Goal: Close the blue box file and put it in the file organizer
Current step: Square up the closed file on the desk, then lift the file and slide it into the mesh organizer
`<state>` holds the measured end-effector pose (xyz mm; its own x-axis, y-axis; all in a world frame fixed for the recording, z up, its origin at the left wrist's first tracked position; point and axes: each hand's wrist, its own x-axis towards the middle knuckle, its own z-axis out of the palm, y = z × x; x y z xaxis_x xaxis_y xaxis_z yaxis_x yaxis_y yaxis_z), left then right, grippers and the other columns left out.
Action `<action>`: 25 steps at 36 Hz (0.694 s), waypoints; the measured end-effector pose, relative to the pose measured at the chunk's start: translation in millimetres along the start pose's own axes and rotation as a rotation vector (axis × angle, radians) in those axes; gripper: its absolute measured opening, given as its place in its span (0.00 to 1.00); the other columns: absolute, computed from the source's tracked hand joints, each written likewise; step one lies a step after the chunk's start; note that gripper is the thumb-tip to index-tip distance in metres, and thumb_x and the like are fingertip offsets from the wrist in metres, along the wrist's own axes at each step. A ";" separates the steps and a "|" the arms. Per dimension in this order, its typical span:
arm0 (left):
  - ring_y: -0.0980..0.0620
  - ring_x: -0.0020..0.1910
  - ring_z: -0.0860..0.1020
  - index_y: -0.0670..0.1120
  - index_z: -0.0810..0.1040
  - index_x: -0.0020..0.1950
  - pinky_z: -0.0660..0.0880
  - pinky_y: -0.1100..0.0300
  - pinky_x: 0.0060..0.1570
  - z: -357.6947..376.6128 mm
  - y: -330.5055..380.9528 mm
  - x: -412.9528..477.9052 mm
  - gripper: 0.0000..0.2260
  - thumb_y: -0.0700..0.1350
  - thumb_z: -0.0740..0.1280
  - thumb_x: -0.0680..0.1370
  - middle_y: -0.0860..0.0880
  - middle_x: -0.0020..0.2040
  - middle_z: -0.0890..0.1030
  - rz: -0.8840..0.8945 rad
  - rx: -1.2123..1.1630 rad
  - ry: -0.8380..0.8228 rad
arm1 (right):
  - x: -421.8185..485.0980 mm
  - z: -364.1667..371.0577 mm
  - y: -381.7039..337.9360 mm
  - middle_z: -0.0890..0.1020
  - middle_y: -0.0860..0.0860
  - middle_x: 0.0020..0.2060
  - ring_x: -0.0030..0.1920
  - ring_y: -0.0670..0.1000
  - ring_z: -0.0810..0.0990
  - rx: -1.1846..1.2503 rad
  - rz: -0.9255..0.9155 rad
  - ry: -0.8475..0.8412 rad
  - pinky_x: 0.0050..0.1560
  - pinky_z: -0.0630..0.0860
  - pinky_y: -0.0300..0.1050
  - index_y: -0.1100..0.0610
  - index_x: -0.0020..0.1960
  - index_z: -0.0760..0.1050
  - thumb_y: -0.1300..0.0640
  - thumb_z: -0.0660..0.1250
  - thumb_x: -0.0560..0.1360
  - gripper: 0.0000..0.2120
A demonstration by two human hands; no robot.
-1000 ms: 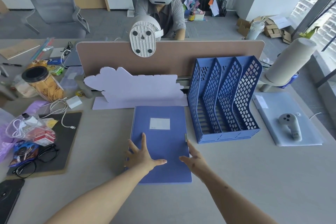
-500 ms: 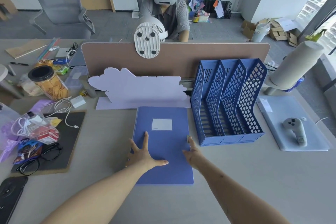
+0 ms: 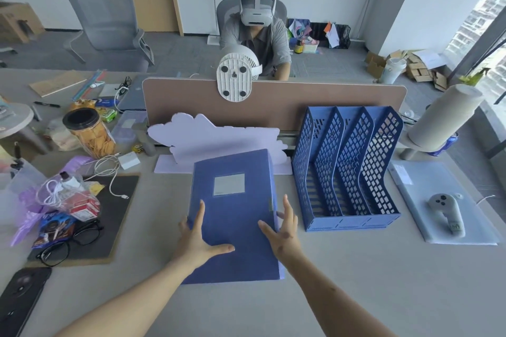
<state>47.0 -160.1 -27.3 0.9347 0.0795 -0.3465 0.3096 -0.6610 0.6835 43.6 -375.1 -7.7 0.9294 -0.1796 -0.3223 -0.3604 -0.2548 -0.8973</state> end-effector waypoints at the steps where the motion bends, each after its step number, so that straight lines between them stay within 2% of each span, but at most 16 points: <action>1: 0.40 0.78 0.57 0.69 0.37 0.77 0.68 0.44 0.69 -4.2 -1.3 1.3 0.68 0.70 0.80 0.51 0.41 0.79 0.51 0.015 -0.025 0.011 | 0.0 -1.9 -8.5 0.66 0.48 0.61 0.59 0.44 0.69 -0.017 -0.020 0.006 0.59 0.68 0.43 0.42 0.76 0.48 0.50 0.71 0.72 0.42; 3: 0.42 0.78 0.55 0.68 0.39 0.78 0.66 0.45 0.71 -11.8 -1.6 3.6 0.67 0.66 0.82 0.52 0.42 0.77 0.52 0.052 -0.081 0.031 | -0.7 -6.6 -27.5 0.65 0.49 0.60 0.59 0.47 0.71 -0.083 -0.045 -0.004 0.58 0.71 0.44 0.43 0.77 0.49 0.46 0.71 0.72 0.42; 6: 0.44 0.80 0.51 0.67 0.41 0.79 0.63 0.45 0.73 -22.3 6.5 5.0 0.65 0.58 0.84 0.56 0.43 0.78 0.48 0.114 -0.190 0.033 | -2.6 -17.0 -61.1 0.64 0.49 0.59 0.58 0.49 0.73 -0.160 -0.047 -0.011 0.54 0.73 0.45 0.47 0.75 0.58 0.40 0.67 0.72 0.37; 8: 0.45 0.80 0.51 0.68 0.41 0.79 0.62 0.44 0.74 -25.8 14.1 6.0 0.63 0.52 0.85 0.60 0.45 0.78 0.47 0.154 -0.223 0.033 | -4.1 -26.5 -82.0 0.64 0.49 0.59 0.53 0.49 0.74 -0.173 -0.056 0.008 0.54 0.73 0.45 0.49 0.71 0.65 0.39 0.67 0.71 0.32; 11: 0.47 0.79 0.54 0.68 0.43 0.78 0.62 0.46 0.74 -29.0 28.9 9.2 0.62 0.47 0.85 0.61 0.47 0.78 0.49 0.218 -0.272 0.029 | -8.2 -43.7 -107.8 0.70 0.50 0.59 0.54 0.48 0.75 -0.140 -0.093 0.043 0.57 0.75 0.48 0.51 0.64 0.71 0.39 0.69 0.69 0.28; 14: 0.49 0.77 0.56 0.67 0.43 0.79 0.63 0.48 0.73 -29.4 46.1 10.9 0.64 0.46 0.85 0.59 0.48 0.76 0.52 0.301 -0.285 0.009 | -17.1 -64.0 -131.3 0.78 0.48 0.53 0.51 0.51 0.79 -0.223 -0.120 0.064 0.54 0.78 0.53 0.47 0.59 0.70 0.34 0.70 0.63 0.30; 17: 0.49 0.77 0.57 0.62 0.41 0.80 0.64 0.49 0.73 -22.5 65.5 12.7 0.68 0.51 0.85 0.54 0.47 0.77 0.55 0.379 -0.272 0.012 | -29.6 -87.4 -151.7 0.79 0.48 0.48 0.48 0.54 0.80 -0.395 -0.146 0.090 0.51 0.79 0.51 0.45 0.64 0.66 0.35 0.70 0.61 0.35; 20: 0.47 0.76 0.61 0.61 0.44 0.81 0.69 0.43 0.71 -12.0 89.6 15.7 0.69 0.51 0.85 0.51 0.49 0.76 0.62 0.483 -0.283 -0.001 | -47.2 -111.1 -165.3 0.78 0.48 0.44 0.41 0.53 0.78 -0.499 -0.173 0.135 0.42 0.75 0.45 0.43 0.67 0.62 0.37 0.69 0.62 0.37; 22: 0.51 0.76 0.60 0.64 0.43 0.80 0.70 0.43 0.71 -6.5 110.7 11.9 0.67 0.50 0.84 0.52 0.57 0.75 0.61 0.538 -0.331 -0.060 | -61.3 -125.4 -170.4 0.77 0.46 0.42 0.40 0.53 0.77 -0.555 -0.198 0.201 0.40 0.72 0.44 0.45 0.66 0.64 0.38 0.69 0.63 0.34; 24: 0.55 0.76 0.59 0.72 0.42 0.76 0.68 0.44 0.72 -1.2 132.7 7.4 0.62 0.52 0.82 0.56 0.74 0.72 0.57 0.599 -0.371 -0.146 | -73.9 -138.2 -173.0 0.76 0.46 0.43 0.43 0.53 0.76 -0.561 -0.199 0.284 0.44 0.73 0.45 0.48 0.64 0.66 0.39 0.70 0.65 0.31; 25: 0.54 0.76 0.61 0.77 0.43 0.73 0.69 0.44 0.72 2.4 142.6 7.3 0.59 0.54 0.81 0.57 0.81 0.69 0.56 0.616 -0.385 -0.189 | -78.9 -144.4 -173.2 0.76 0.46 0.44 0.44 0.53 0.75 -0.557 -0.195 0.325 0.45 0.73 0.45 0.48 0.62 0.67 0.40 0.70 0.66 0.29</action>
<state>97.5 -255.6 66.1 0.9236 -0.3725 0.0905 -0.1880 -0.2346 0.9537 21.3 -453.9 216.7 0.9421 -0.3349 0.0153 -0.2559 -0.7478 -0.6126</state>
